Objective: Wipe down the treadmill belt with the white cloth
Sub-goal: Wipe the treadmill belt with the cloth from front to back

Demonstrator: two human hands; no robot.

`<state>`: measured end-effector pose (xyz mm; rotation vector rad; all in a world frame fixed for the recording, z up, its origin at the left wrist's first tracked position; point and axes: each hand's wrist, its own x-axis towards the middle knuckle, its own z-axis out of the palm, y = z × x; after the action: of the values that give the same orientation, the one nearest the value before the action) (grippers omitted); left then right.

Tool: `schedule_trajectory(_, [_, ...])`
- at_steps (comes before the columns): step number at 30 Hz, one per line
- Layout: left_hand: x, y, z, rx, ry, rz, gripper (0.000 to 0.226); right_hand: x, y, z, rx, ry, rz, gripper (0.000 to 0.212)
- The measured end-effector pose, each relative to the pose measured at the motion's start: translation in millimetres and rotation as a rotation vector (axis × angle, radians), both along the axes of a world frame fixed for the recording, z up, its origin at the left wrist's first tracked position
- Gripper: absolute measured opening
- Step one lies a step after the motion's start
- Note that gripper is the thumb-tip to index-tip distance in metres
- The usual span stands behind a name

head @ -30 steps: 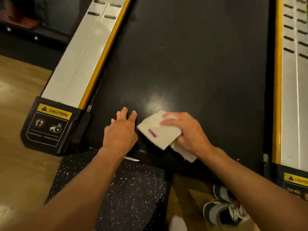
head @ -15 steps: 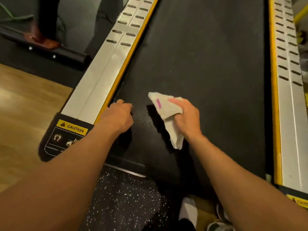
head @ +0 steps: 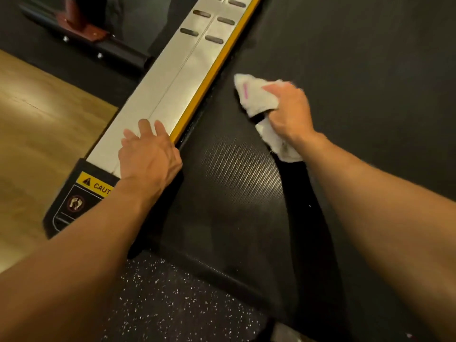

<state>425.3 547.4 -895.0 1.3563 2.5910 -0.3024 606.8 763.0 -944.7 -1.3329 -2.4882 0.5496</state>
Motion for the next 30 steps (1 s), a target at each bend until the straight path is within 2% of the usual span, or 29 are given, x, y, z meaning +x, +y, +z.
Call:
schedule_trajectory(3, [-4.5,-2.1,2.1,-0.001,-0.041,0.003,0.056,4.9,-63.0,14.4,-0.103,0.025,0.337,0.055])
schedule_trajectory(8, [-5.9,-6.2,6.1,-0.018,-0.076,-0.005,0.053,62.6,-189.9,40.4,-0.356,0.015,0.834,0.046])
schedule_trajectory(9, [-5.7,-7.3,7.5,-0.007,-0.081,-0.006,0.051,69.2,-197.8,45.5,-0.412,0.052,0.813,0.043])
schedule_trajectory(10, [-6.4,-8.3,8.3,0.008,-0.096,-0.004,0.048,73.2,-195.1,49.3,-0.445,0.138,0.682,0.04])
schedule_trajectory(12, [-9.5,-10.4,8.8,0.04,-0.156,0.007,0.042,81.0,-163.6,54.4,-0.377,0.325,0.234,0.037])
schedule_trajectory(13, [-9.9,-12.0,8.9,0.062,-0.188,0.012,0.038,87.9,-143.1,58.8,-0.3,0.348,0.025,0.036])
schedule_trajectory(15, [-7.3,-18.4,9.7,0.135,-0.202,0.017,0.032,111.0,-113.5,57.6,-0.204,0.248,-0.264,0.028])
schedule_trajectory(17, [0.7,-30.0,11.9,0.212,-0.18,0.013,0.03,129.2,-117.7,40.7,-0.179,0.152,-0.431,0.021])
schedule_trajectory(19, [10.6,-43.3,13.0,0.265,-0.18,-0.029,0.032,126.4,-157.8,24.1,-0.13,0.124,-0.431,0.021])
schedule_trajectory(22, [19.3,-65.2,14.1,0.281,-0.144,-0.125,0.042,98.7,-252.6,18.4,-0.13,0.266,-0.113,0.026])
schedule_trajectory(24, [17.5,-80.5,16.1,0.264,-0.121,-0.115,0.047,83.9,-311.8,21.4,-0.318,0.332,0.094,0.038])
schedule_trajectory(26, [11.5,-96.1,17.2,0.235,-0.119,-0.069,0.049,76.3,-339.5,30.0,-0.457,0.361,0.179,0.041])
schedule_trajectory(28, [5.2,-110.0,17.0,0.219,-0.112,-0.079,0.045,69.6,-325.2,39.1,-0.396,0.445,0.042,0.033])
schedule_trajectory(30, [1.0,-119.6,14.8,0.213,-0.115,-0.116,0.042,62.6,-287.2,42.8,-0.238,0.484,-0.21,0.03])
